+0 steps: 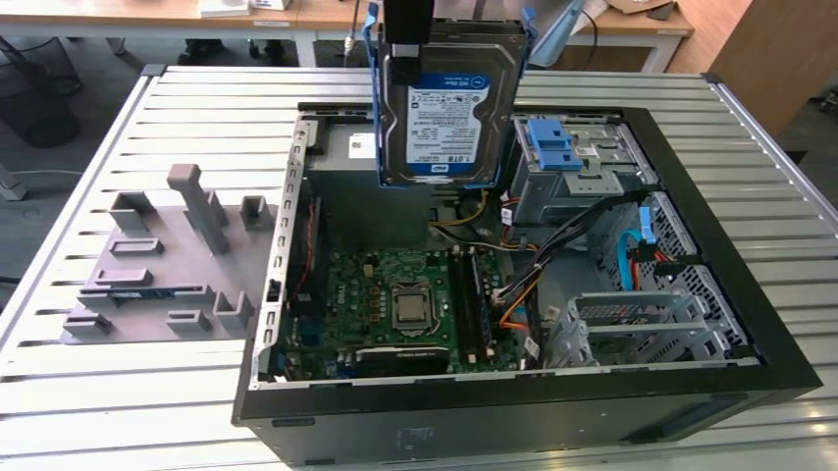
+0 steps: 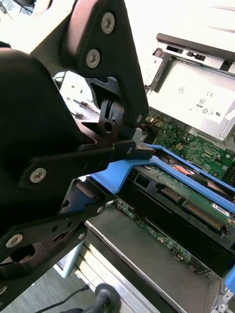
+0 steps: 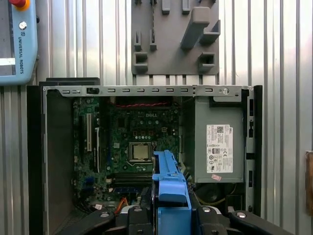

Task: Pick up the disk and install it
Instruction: 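Pick up the disk, then insert the disk into the insertion slot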

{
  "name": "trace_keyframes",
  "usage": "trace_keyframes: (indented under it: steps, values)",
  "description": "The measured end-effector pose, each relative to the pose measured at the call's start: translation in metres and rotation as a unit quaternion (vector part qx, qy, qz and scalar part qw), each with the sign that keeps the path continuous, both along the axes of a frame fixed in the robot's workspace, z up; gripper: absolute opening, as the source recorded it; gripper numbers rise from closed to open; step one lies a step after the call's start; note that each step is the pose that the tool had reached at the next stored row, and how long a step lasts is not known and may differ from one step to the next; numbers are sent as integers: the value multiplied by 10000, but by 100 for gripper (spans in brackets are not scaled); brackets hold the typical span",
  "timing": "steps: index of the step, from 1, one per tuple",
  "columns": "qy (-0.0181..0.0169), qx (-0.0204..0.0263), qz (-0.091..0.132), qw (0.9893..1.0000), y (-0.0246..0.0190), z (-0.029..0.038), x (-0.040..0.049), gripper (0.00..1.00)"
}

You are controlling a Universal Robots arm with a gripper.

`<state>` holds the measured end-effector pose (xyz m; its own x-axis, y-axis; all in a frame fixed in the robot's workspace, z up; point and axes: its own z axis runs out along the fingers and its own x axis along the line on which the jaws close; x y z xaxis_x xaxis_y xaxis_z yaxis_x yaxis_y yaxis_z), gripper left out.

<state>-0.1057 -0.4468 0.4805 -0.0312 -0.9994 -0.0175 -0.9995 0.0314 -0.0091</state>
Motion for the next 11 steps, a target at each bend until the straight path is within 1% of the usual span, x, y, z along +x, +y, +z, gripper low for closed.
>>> trace_keyframes:
  steps: [11]
  values:
    - [0, 0, 0, 10000, -1, 0, 9, 36]
